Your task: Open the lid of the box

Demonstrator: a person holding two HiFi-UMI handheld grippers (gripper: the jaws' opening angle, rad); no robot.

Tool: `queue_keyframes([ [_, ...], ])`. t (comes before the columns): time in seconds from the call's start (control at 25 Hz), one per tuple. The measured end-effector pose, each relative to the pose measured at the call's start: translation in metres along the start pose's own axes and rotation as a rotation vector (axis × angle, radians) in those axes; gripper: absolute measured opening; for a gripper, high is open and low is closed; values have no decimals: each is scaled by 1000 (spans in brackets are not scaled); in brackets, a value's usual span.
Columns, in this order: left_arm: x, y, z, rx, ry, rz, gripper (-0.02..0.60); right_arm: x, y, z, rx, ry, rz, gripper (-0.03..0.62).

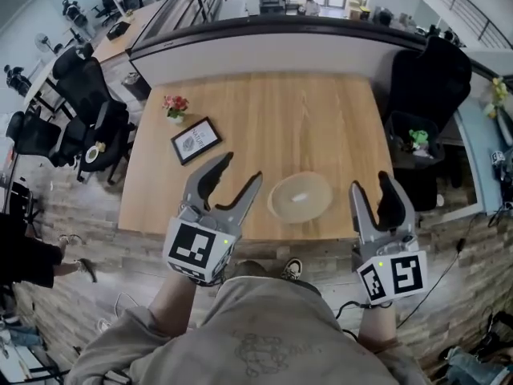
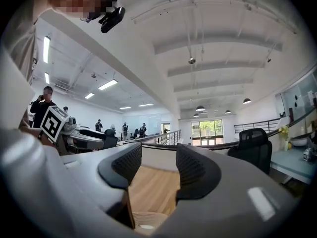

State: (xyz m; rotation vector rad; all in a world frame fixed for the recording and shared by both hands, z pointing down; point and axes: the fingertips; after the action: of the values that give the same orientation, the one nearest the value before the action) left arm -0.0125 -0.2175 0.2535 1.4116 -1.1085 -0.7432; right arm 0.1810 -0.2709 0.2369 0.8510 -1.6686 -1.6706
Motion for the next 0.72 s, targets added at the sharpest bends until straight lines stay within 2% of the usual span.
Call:
queue_keyframes([
  [0.16, -3, 1, 7, 27, -6, -3, 229, 8, 6, 9, 1, -26, 12, 201],
  [0.32, -8, 7, 16, -6, 15, 8, 238, 14, 8, 22, 3, -35, 30, 201],
  [0.44, -5, 13, 27, 26, 31, 8, 238, 22, 11, 30, -4, -32, 47, 201],
  [0.6, -1, 32, 35, -15, 43, 39, 238, 27, 20, 42, -7, -48, 78, 201],
  [0.72, 4, 50, 42, -15, 58, 62, 238, 34, 37, 48, -18, -62, 115, 201],
])
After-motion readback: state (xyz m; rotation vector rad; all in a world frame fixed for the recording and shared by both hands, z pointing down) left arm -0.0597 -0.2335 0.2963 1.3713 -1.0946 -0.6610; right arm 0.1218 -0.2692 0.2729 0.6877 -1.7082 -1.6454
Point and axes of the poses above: the fingertips, and each gripper's own axes: x forward along the fingers, z to its left, y out of its underside, and after that the axes turned 11 degrees about y, right-handed
